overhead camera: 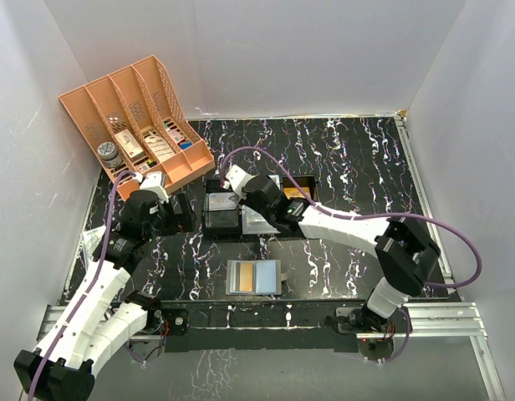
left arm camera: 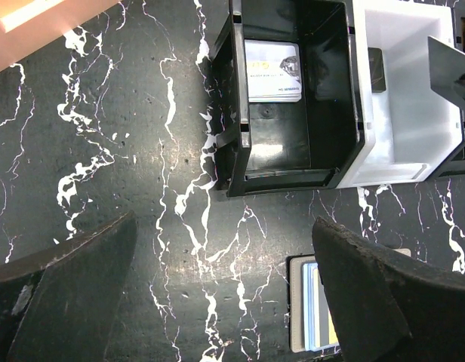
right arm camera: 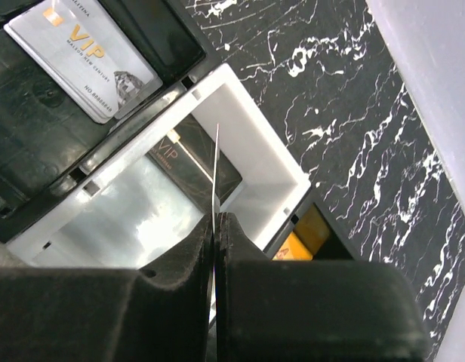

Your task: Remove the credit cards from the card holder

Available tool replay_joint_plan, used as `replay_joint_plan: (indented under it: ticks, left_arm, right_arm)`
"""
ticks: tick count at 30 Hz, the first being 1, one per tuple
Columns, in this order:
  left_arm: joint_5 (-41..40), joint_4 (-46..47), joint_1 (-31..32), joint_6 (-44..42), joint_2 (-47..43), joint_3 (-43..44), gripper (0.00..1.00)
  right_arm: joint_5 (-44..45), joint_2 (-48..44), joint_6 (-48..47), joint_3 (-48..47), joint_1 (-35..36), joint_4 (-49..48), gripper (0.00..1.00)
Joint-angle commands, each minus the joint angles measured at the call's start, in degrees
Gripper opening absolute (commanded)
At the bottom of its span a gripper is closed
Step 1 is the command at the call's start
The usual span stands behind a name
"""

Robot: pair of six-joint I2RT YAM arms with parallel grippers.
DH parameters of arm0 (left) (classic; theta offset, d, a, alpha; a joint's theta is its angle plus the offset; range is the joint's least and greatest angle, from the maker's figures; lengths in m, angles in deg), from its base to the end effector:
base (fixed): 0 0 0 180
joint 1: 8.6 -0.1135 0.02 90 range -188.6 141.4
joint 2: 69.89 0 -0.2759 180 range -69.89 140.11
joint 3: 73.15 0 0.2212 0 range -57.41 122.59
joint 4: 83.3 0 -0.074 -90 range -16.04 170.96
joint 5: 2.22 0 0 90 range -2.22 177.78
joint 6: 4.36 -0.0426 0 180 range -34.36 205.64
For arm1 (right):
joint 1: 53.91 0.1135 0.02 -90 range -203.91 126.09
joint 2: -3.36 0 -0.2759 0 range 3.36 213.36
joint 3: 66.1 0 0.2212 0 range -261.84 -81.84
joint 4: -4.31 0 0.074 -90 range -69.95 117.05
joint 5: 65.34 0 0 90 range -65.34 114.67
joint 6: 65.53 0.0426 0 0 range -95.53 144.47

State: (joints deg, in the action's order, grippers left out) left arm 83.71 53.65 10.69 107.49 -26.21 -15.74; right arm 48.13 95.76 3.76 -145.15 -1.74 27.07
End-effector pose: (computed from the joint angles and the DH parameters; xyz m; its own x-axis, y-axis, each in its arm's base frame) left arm 0.1302 -0.0424 0.2995 -0.5299 -0.2079 -0.8222 0.0796 0.9530 -0.2922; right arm 0.2208 0.2567 0.2714 -0.1517 -0.7242 -0.6727 -0.6209 0.5993 -0.5052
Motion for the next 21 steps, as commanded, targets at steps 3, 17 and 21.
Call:
replay_joint_plan:
  ticks: [3,17,21]
  left_arm:
    - [-0.5,0.1,-0.2,-1.1,-0.2,0.6,0.99]
    - [-1.2,0.2,-0.2,-1.4,0.0,0.6,0.99]
    - [-1.4,0.2,-0.2,-1.4,0.0,0.5,0.99]
  right_arm:
    - [2.2,4.8,-5.8,-0.4,-1.8,-9.7,0.00]
    - [-4.5,10.3,-13.0,0.9,-4.3,-17.1,0.00]
    - [-4.3,12.6,-14.6,0.5,-4.7,-17.8,0.00]
